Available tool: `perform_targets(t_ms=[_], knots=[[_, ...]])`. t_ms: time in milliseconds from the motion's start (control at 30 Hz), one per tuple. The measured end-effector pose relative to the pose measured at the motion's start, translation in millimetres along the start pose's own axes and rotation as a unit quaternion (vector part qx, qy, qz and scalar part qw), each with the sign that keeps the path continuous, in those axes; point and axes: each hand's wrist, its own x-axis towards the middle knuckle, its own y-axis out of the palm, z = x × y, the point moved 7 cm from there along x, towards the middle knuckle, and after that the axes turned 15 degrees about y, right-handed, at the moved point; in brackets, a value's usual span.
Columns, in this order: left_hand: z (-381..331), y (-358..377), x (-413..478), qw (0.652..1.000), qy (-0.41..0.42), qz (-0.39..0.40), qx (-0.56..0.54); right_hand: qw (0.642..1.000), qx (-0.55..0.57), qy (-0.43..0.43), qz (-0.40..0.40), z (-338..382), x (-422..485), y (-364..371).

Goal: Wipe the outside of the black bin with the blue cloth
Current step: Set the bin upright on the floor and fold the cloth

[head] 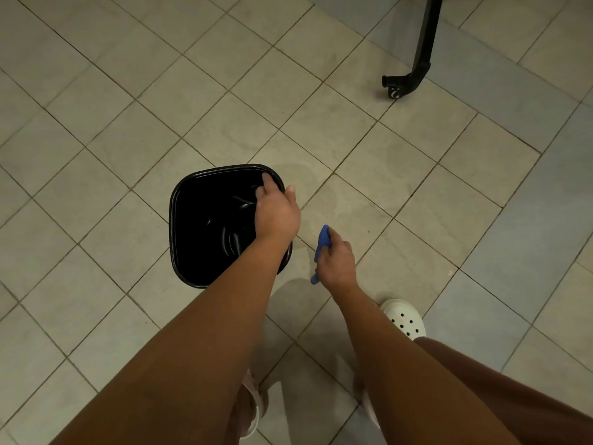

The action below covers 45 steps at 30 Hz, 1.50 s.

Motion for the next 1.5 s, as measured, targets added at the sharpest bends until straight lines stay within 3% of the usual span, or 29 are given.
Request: perform_targets(t_ms=[167, 300, 533, 600, 700, 767, 867, 933, 1067, 1167, 1233, 1500], knots=[[-24.7, 7.2, -9.5, 0.995, 0.078, -0.032, 0.061, 0.981, 0.183, 0.061, 0.021, 1.3, 5.8, -22.9], [-28.5, 12.0, -17.9, 0.993, 0.089, -0.034, 0.076, 0.977, 0.204, 0.061, 0.012, 2.0, 3.7, -33.4], [-47.4, 35.1, -31.1, 0.98, 0.193, 0.017, 0.051, 0.975, 0.218, 0.032, -0.011, -0.6, 10.6, -50.7], [-45.8, 48.0, -31.3, 0.988, 0.139, 0.061, -0.006, 0.98, 0.2, -0.003, -0.025, 3.4, 10.8, -56.9], [-28.8, 70.7, -32.1, 0.983, -0.029, 0.119, -0.139, 0.985, 0.157, -0.047, -0.045, 5.9, 11.4, -60.4], [-18.7, 87.7, -38.9, 0.938, -0.145, 0.136, -0.284, 0.986, 0.138, -0.073, -0.052, 5.7, 9.6, -61.1], [-10.4, 97.8, -45.9, 0.889, -0.216, 0.114, -0.389, 0.989, 0.112, -0.095, -0.023, 0.8, 11.0, -53.2], [-4.0, 101.3, -48.6, 0.875, -0.236, 0.094, -0.412, 0.991, 0.108, -0.08, 0.008, -7.0, 13.4, -45.3], [9.1, 105.3, -54.8, 0.863, -0.251, 0.059, -0.435, 0.968, 0.244, 0.034, 0.042, -23.8, 19.7, -46.2], [14.9, 108.8, -58.2, 0.872, -0.232, 0.056, -0.427, 0.976, 0.176, 0.127, -0.004, -40.0, 31.1, -51.6], [18.6, 108.7, -58.0, 0.883, -0.225, 0.045, -0.409, 0.971, 0.166, 0.168, 0.027, -45.0, 33.3, -45.4], [26.2, 105.3, -56.1, 0.916, -0.197, 0.044, -0.346, 0.97, 0.186, 0.158, -0.007, -38.9, 30.8, -55.8]])
